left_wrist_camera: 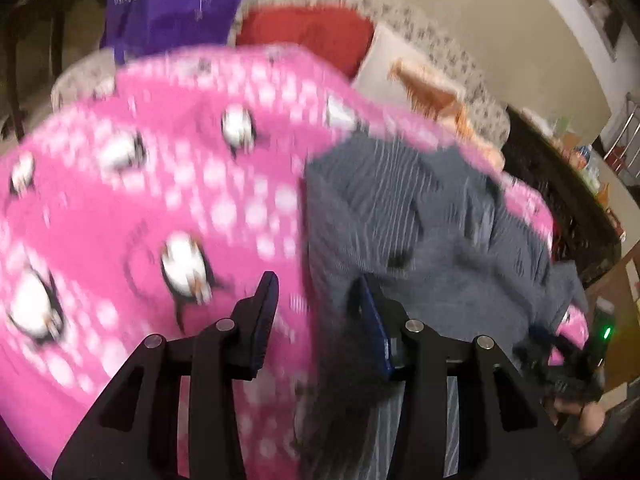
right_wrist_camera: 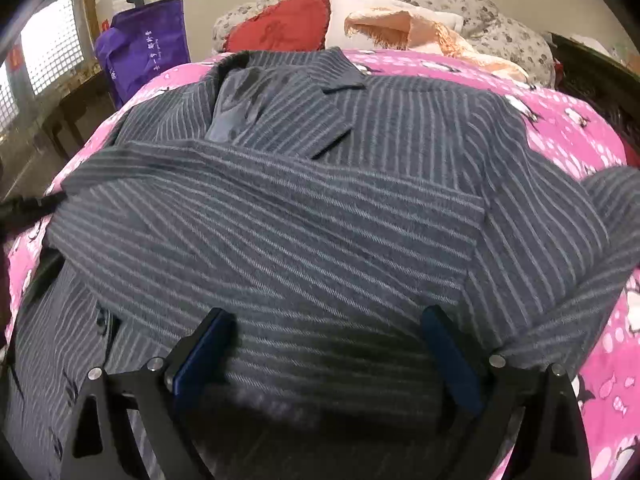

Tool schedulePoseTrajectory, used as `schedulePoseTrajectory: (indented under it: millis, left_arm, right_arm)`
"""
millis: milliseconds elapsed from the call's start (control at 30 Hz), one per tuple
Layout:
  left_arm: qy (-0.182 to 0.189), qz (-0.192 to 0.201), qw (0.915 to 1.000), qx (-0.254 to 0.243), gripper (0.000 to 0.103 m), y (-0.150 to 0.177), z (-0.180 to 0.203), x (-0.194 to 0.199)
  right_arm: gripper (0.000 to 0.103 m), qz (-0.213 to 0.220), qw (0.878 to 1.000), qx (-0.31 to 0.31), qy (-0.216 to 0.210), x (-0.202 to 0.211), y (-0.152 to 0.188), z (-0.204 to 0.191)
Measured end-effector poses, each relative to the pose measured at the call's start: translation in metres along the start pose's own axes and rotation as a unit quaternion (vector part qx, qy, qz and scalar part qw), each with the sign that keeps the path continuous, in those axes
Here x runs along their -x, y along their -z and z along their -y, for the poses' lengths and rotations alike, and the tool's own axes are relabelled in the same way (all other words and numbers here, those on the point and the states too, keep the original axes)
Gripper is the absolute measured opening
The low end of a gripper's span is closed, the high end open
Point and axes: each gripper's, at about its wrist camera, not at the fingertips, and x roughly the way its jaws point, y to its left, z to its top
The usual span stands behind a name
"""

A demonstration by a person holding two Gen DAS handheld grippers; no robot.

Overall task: Fold large clothes
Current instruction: 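Lay the sleeve across the blazer body and open the left tool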

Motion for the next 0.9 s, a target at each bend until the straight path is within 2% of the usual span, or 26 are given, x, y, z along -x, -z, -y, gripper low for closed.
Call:
schedulePoseTrajectory:
  millis: [100, 167, 233, 267, 367, 433, 467, 533, 567, 600, 633, 667, 700, 733, 800, 833, 900]
  left_arm:
    - [0.007, 0.002, 0.9992, -0.039, 0.042, -0.030, 0.012, -0.007]
    - [0.016, -0.027, 0.9964, -0.079, 0.042, -0.048, 0.026, -0.018]
    - [0.030, -0.054, 0.9915, -0.115, 0.042, -0.051, 0.043, -0.023]
    - [0.066, -0.072, 0.9868, -0.129, 0.042, -0.048, 0.054, -0.023]
    - [0.157, -0.093, 0.9739, -0.135, 0.042, -0.031, 0.075, -0.019]
    - [0.198, -0.113, 0.9641, -0.136, 0.042, -0.015, 0.081, -0.025]
    - [0.196, -0.123, 0.9626, -0.141, 0.042, -0.010, 0.081, -0.034]
    - [0.132, -0.152, 0.9712, -0.127, 0.042, -0.005, 0.068, -0.072]
    - [0.116, -0.167, 0.9728, -0.112, 0.036, -0.006, 0.060, -0.088]
    - [0.113, -0.167, 0.9754, -0.090, 0.026, -0.010, 0.051, -0.100]
    - [0.117, -0.150, 0.9797, -0.063, 0.025, -0.016, 0.044, -0.104]
    - [0.117, -0.145, 0.9818, -0.038, 0.025, -0.020, 0.040, -0.107]
    - [0.107, -0.142, 0.9837, -0.028, 0.025, -0.021, 0.041, -0.107]
    - [0.096, -0.137, 0.9855, -0.031, 0.026, -0.021, 0.044, -0.103]
    - [0.083, -0.116, 0.9885, -0.051, 0.026, -0.021, 0.060, -0.087]
    - [0.088, -0.096, 0.9896, -0.061, 0.027, -0.019, 0.067, -0.076]
    - [0.084, -0.069, 0.9927, -0.052, 0.047, -0.015, 0.071, -0.065]
  right_arm:
    - [0.095, 0.005, 1.000, 0.000, 0.008, 0.003, 0.008, -0.003]
    - [0.095, 0.004, 1.000, -0.010, 0.005, 0.003, 0.009, 0.001]
    - [0.095, 0.005, 1.000, -0.012, 0.006, 0.005, 0.016, 0.000]
    - [0.095, 0.005, 1.000, -0.013, 0.005, 0.005, 0.017, 0.000]
    - [0.095, 0.010, 1.000, -0.016, 0.002, 0.005, 0.018, 0.000]
    - [0.095, 0.013, 1.000, -0.015, -0.001, 0.005, 0.018, 0.001]
    - [0.095, 0.014, 1.000, -0.014, -0.002, 0.006, 0.018, 0.001]
    - [0.095, 0.019, 1.000, -0.014, -0.007, 0.007, 0.019, 0.002]
    - [0.095, 0.023, 1.000, -0.015, -0.011, 0.009, 0.020, 0.003]
    - [0.095, 0.026, 0.999, -0.015, -0.016, 0.011, 0.021, 0.004]
    - [0.095, 0.026, 0.999, -0.015, -0.020, 0.012, 0.022, 0.006]
    - [0.100, 0.023, 0.999, -0.016, -0.023, 0.014, 0.024, 0.007]
    - [0.103, 0.004, 0.999, -0.026, -0.026, 0.015, 0.027, 0.010]
    - [0.102, -0.008, 0.999, -0.035, -0.033, 0.017, 0.028, 0.013]
    - [0.101, 0.006, 0.997, -0.062, -0.043, 0.033, 0.023, 0.018]
    - [0.101, 0.027, 0.996, -0.074, -0.050, 0.044, 0.016, 0.019]
    - [0.101, 0.073, 0.993, -0.076, -0.048, 0.059, -0.006, 0.012]
